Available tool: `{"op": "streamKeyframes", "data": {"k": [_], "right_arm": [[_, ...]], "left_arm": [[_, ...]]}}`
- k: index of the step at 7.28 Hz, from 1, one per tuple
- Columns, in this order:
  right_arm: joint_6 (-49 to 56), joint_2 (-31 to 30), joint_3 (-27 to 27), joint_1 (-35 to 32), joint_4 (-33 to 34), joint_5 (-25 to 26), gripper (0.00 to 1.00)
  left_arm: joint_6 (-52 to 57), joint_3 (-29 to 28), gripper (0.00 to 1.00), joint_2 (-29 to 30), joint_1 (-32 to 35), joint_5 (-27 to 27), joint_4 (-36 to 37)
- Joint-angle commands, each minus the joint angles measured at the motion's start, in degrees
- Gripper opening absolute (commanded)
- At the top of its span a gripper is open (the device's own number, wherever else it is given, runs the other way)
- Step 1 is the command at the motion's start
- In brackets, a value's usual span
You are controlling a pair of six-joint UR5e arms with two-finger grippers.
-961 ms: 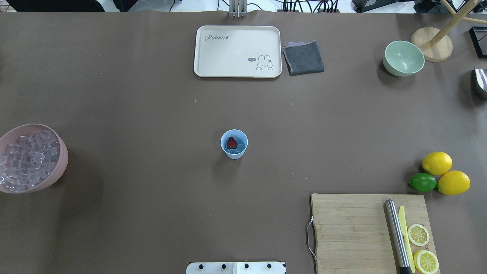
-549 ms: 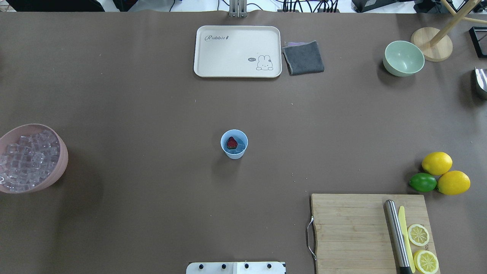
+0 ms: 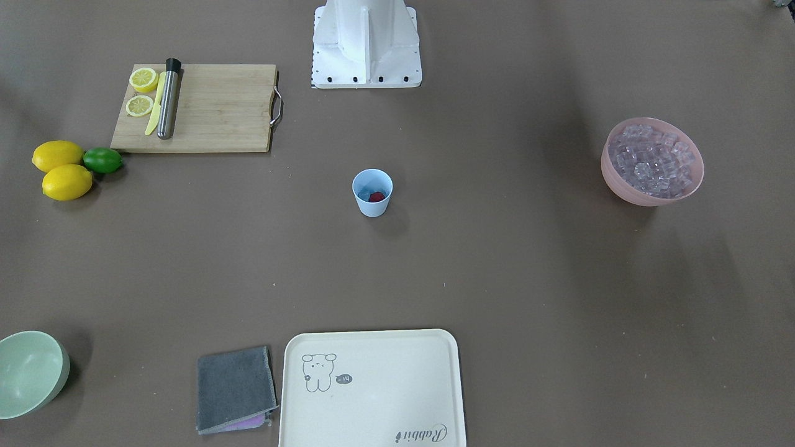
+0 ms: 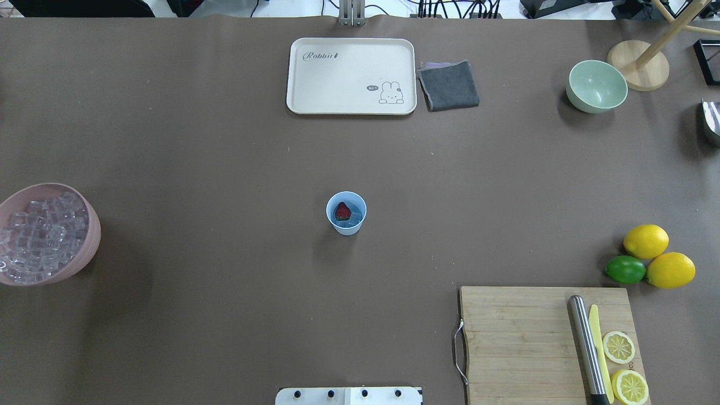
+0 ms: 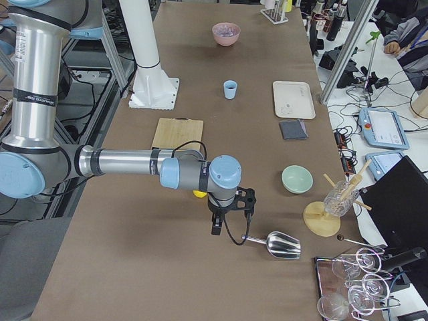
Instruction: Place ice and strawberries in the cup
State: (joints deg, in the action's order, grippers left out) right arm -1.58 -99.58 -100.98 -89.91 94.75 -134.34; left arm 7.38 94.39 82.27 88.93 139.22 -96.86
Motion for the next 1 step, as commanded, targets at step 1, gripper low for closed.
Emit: {"op": "streamKeyframes", "data": {"k": [1], "right_arm": [[0.0, 0.0, 0.0, 0.0, 0.0, 0.0, 1.0]], "left_arm": [[0.0, 0.0, 0.98, 0.0, 0.0, 0.0, 0.0]]}}
